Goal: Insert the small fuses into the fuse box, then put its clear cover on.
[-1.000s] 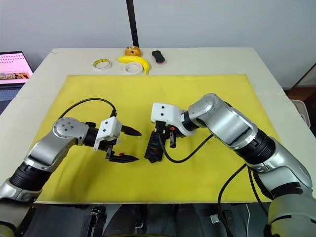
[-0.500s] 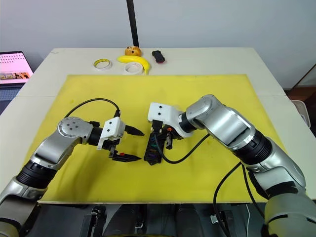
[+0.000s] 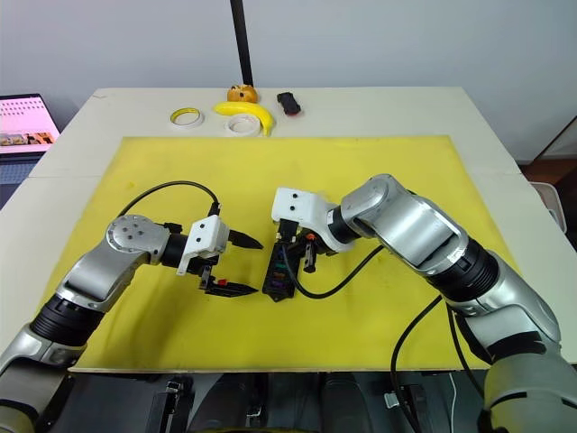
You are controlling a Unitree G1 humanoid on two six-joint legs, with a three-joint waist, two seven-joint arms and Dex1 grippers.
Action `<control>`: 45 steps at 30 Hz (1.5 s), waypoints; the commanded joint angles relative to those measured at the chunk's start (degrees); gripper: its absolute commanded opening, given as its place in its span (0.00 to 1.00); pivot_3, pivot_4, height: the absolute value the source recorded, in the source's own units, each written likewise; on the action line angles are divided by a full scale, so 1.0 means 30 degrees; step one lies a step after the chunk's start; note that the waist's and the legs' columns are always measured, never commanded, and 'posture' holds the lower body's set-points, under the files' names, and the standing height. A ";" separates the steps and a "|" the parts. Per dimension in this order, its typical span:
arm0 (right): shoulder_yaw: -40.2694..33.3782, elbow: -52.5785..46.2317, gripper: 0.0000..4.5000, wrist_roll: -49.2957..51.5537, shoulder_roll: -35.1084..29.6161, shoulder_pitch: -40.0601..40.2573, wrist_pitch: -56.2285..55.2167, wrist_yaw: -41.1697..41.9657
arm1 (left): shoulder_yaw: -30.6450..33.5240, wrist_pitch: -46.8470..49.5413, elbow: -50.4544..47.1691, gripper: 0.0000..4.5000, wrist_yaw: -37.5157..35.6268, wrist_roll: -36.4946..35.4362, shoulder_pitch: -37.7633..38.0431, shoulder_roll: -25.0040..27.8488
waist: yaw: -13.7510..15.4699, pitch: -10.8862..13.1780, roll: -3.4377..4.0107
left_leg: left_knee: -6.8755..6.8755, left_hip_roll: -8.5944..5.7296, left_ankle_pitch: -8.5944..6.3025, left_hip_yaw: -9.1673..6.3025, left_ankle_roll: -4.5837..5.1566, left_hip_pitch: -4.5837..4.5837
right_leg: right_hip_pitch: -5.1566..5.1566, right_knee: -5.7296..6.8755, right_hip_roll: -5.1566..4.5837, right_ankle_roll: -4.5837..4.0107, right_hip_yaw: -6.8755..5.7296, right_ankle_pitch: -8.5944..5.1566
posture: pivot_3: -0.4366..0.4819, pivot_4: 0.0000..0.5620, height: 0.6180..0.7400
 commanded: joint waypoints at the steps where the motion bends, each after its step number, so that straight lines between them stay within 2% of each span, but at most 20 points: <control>1: 0.0040 -0.0312 0.00 -0.0104 0.0022 -0.0246 -0.0255 -0.0040 | 0.0446 -0.0308 -0.0734 0.99 -0.0014 -0.0085 0.0110 0.0092 | -0.0004 0.0000 0.0001 | 0.0000 0.0000 0.0000 0.0001 0.0000 0.0000 | 0.0000 0.0000 0.0000 0.0000 0.0000 0.0000 | 0.48 0.27 1.00; 33: 0.1897 0.0630 0.00 -0.1900 0.0045 0.0764 -0.2307 -0.0049 | 0.0407 -0.0351 -0.0710 0.99 0.0063 0.0144 0.0082 0.0157 | -0.0052 -0.0007 -0.0001 | 0.0009 0.0002 0.0000 0.0003 0.0000 0.0030 | 0.0018 0.0021 0.0004 0.0000 0.0002 0.0000 | 0.48 0.27 1.00; 45: 0.1574 0.0318 0.00 -0.1858 0.0241 0.0574 -0.1928 0.0288 | 0.0355 -0.0247 -0.0720 0.99 0.0107 0.0241 0.0053 0.0137 | -0.0044 -0.0008 -0.0001 | 0.0009 0.0002 0.0001 0.0002 0.0000 0.0038 | 0.0025 0.0023 0.0004 0.0000 0.0004 0.0000 | 0.48 0.27 1.00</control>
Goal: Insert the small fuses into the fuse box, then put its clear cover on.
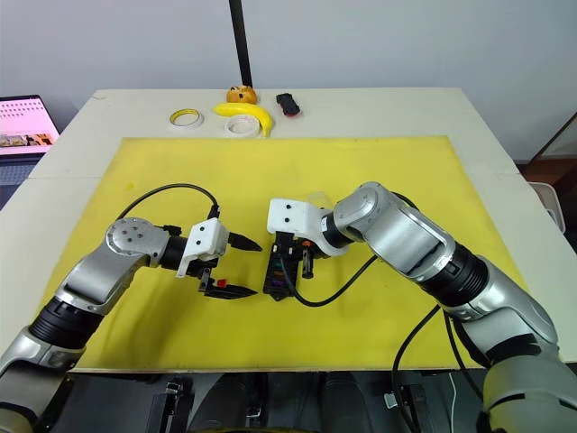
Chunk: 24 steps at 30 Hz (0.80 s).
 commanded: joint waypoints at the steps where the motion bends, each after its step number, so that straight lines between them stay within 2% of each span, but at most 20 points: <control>1: 0.0224 -0.0085 0.00 -0.0132 0.0074 0.0083 0.0282 0.0089 | 0.0327 -0.0252 -0.0536 0.99 -0.0004 0.0060 -0.0230 0.0066 | 0.0003 0.0000 0.0000 | 0.0000 0.0000 0.0000 0.0000 0.0000 0.0000 | 0.0000 0.0000 0.0000 0.0000 -0.0001 0.0000 | 0.48 0.27 1.00; 3: 0.0186 -0.0017 0.00 -0.0146 0.0114 0.0021 0.0306 0.0076 | 0.0303 -0.0266 -0.0477 0.99 -0.0022 0.0112 -0.0268 0.0043 | 0.0003 0.0000 0.0000 | 0.0000 0.0000 0.0000 0.0001 0.0000 0.0000 | 0.0000 0.0000 0.0000 0.0000 0.0000 0.0000 | 0.48 0.27 1.00; 4: 0.0168 0.0043 0.16 -0.0169 0.0141 -0.0023 0.0307 0.0056 | 0.0306 -0.0268 -0.0465 1.00 -0.0030 0.0127 -0.0275 0.0027 | 0.0008 0.0000 0.0000 | 0.0000 0.0000 0.0000 0.0000 0.0000 0.0000 | 0.0000 0.0000 0.0000 0.0000 -0.0001 0.0000 | 0.48 0.27 1.00; 6: 0.0084 0.0184 0.32 -0.0231 0.0228 -0.0115 0.0302 0.0016 | 0.0314 -0.0263 -0.0451 1.00 -0.0060 0.0152 -0.0273 0.0012 | 0.0026 0.0000 0.0000 | 0.0000 0.0000 0.0000 0.0001 0.0000 -0.0001 | 0.0000 0.0000 0.0000 0.0000 -0.0001 0.0000 | 0.48 0.27 1.00; 7: 0.0044 0.0231 0.32 -0.0245 0.0260 -0.0144 0.0286 0.0019 | 0.0314 -0.0278 -0.0434 1.00 -0.0064 0.0172 -0.0274 0.0004 | 0.0030 0.0000 0.0000 | 0.0000 0.0000 0.0000 0.0000 0.0000 -0.0001 | 0.0000 0.0000 0.0000 0.0000 -0.0001 0.0000 | 0.48 0.27 1.00; 11: -0.0016 0.0238 0.64 -0.0301 0.0352 -0.0178 0.0324 0.0056 | 0.0319 -0.0246 -0.0494 1.00 -0.0057 0.0186 -0.0237 -0.0002 | 0.0042 0.0000 0.0000 | 0.0000 -0.0002 0.0000 0.0000 0.0000 -0.0002 | 0.0000 0.0000 0.0000 0.0000 -0.0001 0.0000 | 0.48 0.27 1.00; 24: -0.0941 0.0363 0.64 -0.0135 0.0621 -0.0642 0.0211 0.0272 | 0.0250 -0.0401 -0.0486 1.00 0.0108 0.0268 -0.0211 -0.0193 | 0.0044 0.0000 0.0000 | 0.0000 -0.0002 0.0000 0.0000 0.0000 -0.0004 | -0.0002 -0.0001 0.0000 0.0000 -0.0001 0.0000 | 0.48 0.27 1.00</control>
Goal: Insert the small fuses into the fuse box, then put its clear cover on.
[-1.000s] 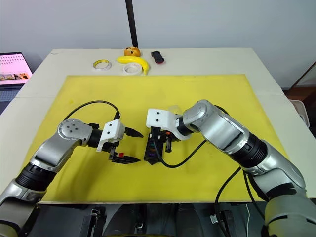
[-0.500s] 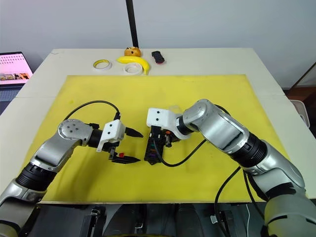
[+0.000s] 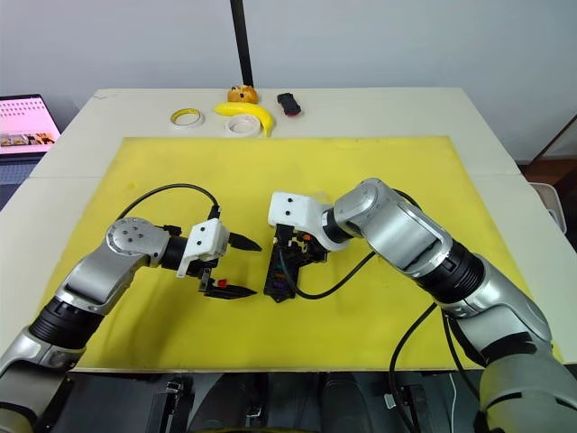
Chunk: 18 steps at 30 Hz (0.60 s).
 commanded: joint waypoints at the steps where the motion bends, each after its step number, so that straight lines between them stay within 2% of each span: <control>1: -0.0669 -0.0250 0.64 0.0362 0.0222 -0.0511 -0.0082 0.0278 | 0.0249 -0.0429 -0.0445 1.00 0.0096 0.0039 -0.0221 -0.0163 | 0.0002 0.0000 0.0000 | 0.0000 0.0000 0.0000 -0.0001 0.0000 -0.0001 | 0.0000 0.0000 0.0000 0.0000 0.0000 0.0000 | 0.48 0.27 1.00; 11: -0.1819 -0.0762 0.64 0.0822 -0.0040 -0.1357 0.0083 0.0546 | 0.0382 -0.0685 0.0219 1.00 -0.0404 0.0027 -0.0519 -0.0057 | 0.0001 0.0000 0.0000 | 0.0000 0.0000 0.0000 -0.0001 0.0000 -0.0005 | -0.0006 0.0002 0.0000 0.0000 -0.0001 0.0000 | 0.48 0.27 1.00; 17: -0.2624 -0.1126 0.64 0.1067 -0.0425 -0.0580 -0.0417 0.0407 | 0.0437 -0.0774 0.0485 1.00 -0.0494 0.0042 -0.0660 0.0021 | 0.0005 0.0000 0.0000 | 0.0000 -0.0002 0.0000 0.0000 0.0000 -0.0009 | -0.0007 0.0001 0.0000 0.0000 -0.0001 0.0000 | 0.48 0.27 1.00; 18: -0.2769 -0.1265 0.58 0.1108 -0.0487 -0.0284 -0.0560 0.0364 | 0.0447 -0.0786 0.0507 1.00 -0.0491 0.0033 -0.0665 0.0034 | 0.0010 0.0000 0.0000 | 0.0000 -0.0001 0.0000 -0.0001 0.0000 -0.0009 | -0.0007 0.0001 0.0000 0.0000 -0.0001 0.0000 | 0.48 0.27 1.00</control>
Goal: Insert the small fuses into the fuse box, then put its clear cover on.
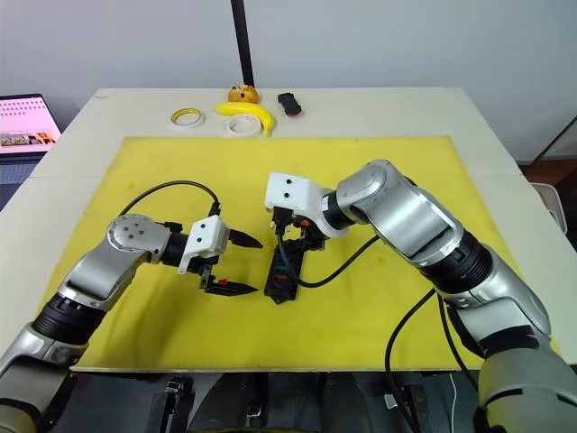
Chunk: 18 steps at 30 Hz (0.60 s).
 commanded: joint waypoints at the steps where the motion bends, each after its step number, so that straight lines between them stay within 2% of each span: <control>1: -0.1177 -0.1000 0.52 0.0348 -0.0364 0.0808 -0.0736 -0.0182 | 0.0471 -0.0234 -0.0129 1.00 -0.0085 0.0004 -0.0192 0.0195 | 0.0009 0.0000 0.0000 | 0.0000 0.0000 0.0000 0.0001 0.0000 -0.0001 | 0.0000 -0.0002 -0.0001 0.0000 0.0000 0.0000 | 0.48 0.27 1.00; 3: -0.1704 -0.1513 0.36 0.0704 -0.0268 0.1733 -0.0918 -0.0390 | 0.0522 -0.0236 -0.0162 1.00 -0.0097 -0.0035 -0.0139 0.0279 | 0.0010 0.0000 -0.0001 | 0.0001 -0.0001 0.0000 0.0001 0.0000 -0.0002 | 0.0000 -0.0002 -0.0001 0.0000 0.0000 0.0000 | 0.48 0.27 1.00; 6: -0.2578 -0.2798 0.03 0.1341 -0.0373 0.3686 -0.2713 -0.0097 | 0.0548 -0.0118 -0.0371 1.00 -0.0199 -0.0143 0.0052 0.0456 | 0.0020 0.0000 -0.0002 | 0.0001 0.0002 0.0000 -0.0002 0.0000 -0.0004 | 0.0001 -0.0001 0.0000 0.0000 -0.0001 0.0000 | 0.48 0.27 1.00; 18: -0.2536 -0.1523 0.01 0.0742 -0.0322 0.5340 -0.5503 -0.0451 | 0.0569 0.0153 -0.0299 1.00 -0.0238 -0.0192 -0.0380 0.0502 | -0.0001 0.0000 -0.0001 | 0.0012 0.0001 0.0001 0.0002 0.0000 0.0000 | 0.0004 0.0008 0.0000 0.0000 0.0002 0.0000 | 0.48 0.27 1.00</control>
